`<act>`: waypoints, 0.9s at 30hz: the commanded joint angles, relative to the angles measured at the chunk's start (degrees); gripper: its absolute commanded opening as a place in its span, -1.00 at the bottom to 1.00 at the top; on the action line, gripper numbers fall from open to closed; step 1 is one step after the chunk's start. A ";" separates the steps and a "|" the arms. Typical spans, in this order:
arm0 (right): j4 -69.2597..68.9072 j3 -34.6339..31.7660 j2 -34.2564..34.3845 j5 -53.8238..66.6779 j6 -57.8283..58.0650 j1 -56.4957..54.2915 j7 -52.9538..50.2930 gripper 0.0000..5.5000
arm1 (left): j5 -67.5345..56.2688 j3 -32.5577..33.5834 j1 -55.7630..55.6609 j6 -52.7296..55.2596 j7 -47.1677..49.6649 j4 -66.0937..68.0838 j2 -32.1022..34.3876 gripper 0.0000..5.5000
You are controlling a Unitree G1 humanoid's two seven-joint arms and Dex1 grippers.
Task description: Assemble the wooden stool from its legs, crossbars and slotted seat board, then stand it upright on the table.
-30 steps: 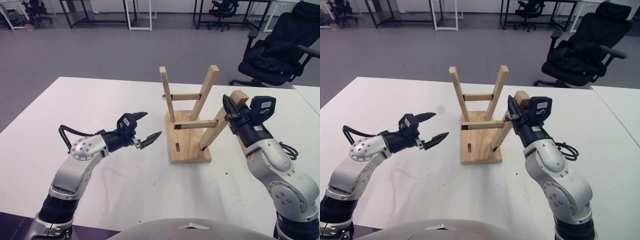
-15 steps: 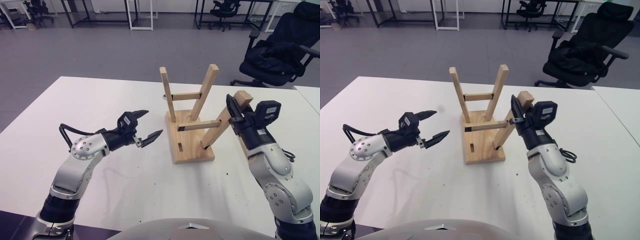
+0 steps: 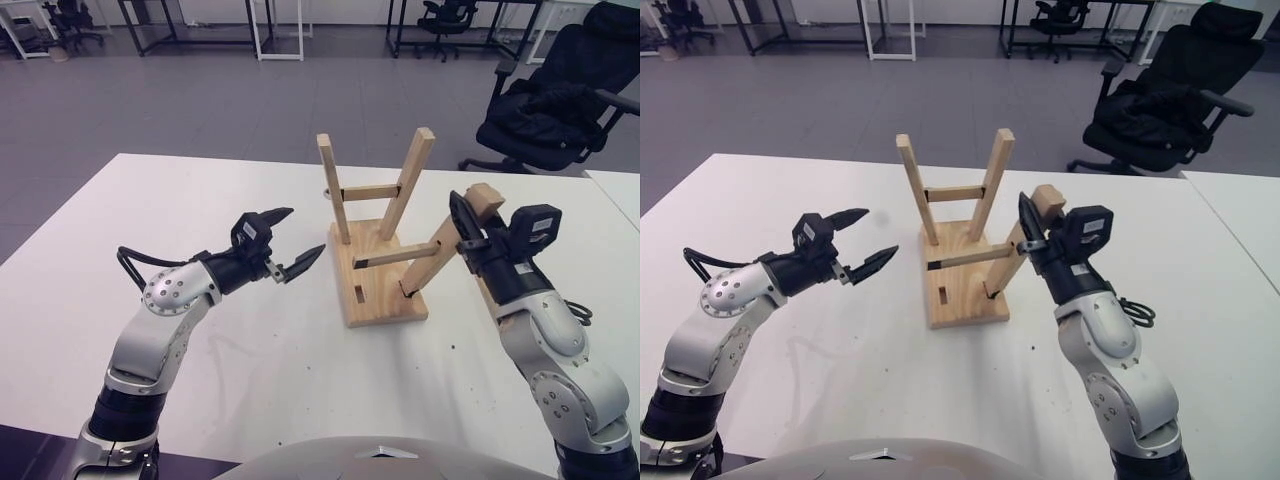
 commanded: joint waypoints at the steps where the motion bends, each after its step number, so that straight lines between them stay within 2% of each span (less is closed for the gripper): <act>1: 16.03 7.59 0.00 -2.67 25.17 7.57 -5.05 -0.61 | -0.18 0.11 -2.41 2.93 2.43 -3.71 -0.27 0.63; 4: 14.29 1.14 3.89 3.16 26.13 7.74 -9.32 -0.62 | -0.29 0.25 -1.95 3.56 3.23 -4.76 -0.33 0.63; 6: 10.99 -2.72 3.72 6.26 26.62 7.52 -10.64 -0.62 | -0.13 0.18 -1.23 3.80 3.70 -5.31 -0.62 0.63; 9: 6.50 -7.34 0.48 11.82 29.16 4.88 -11.19 -0.62 | -0.11 0.53 -0.58 4.22 4.39 -5.87 -0.91 0.63; 11: 5.79 -8.06 -1.73 13.19 30.57 2.22 -10.83 -0.62 | -0.02 0.55 -0.27 4.31 4.99 -6.11 -1.16 0.63; 14: 7.44 -9.27 -1.36 14.11 27.90 0.16 -8.66 -0.62 | -0.02 0.20 -0.57 4.05 5.81 -5.74 -1.61 0.63; 19: 9.94 -19.67 -7.04 24.05 26.93 -10.00 -4.22 -0.62 | -0.24 0.49 -0.76 3.96 6.23 -5.43 -1.63 0.63; 23: 9.27 -23.11 -7.58 32.42 28.06 -14.41 -5.57 -0.62 | -0.21 0.63 -1.01 3.92 6.10 -5.15 -1.50 0.63; 27: 8.07 -24.12 -9.06 32.84 27.46 -15.99 -5.55 -0.62 | -0.09 0.55 -1.50 3.66 5.76 -4.63 -1.37 0.63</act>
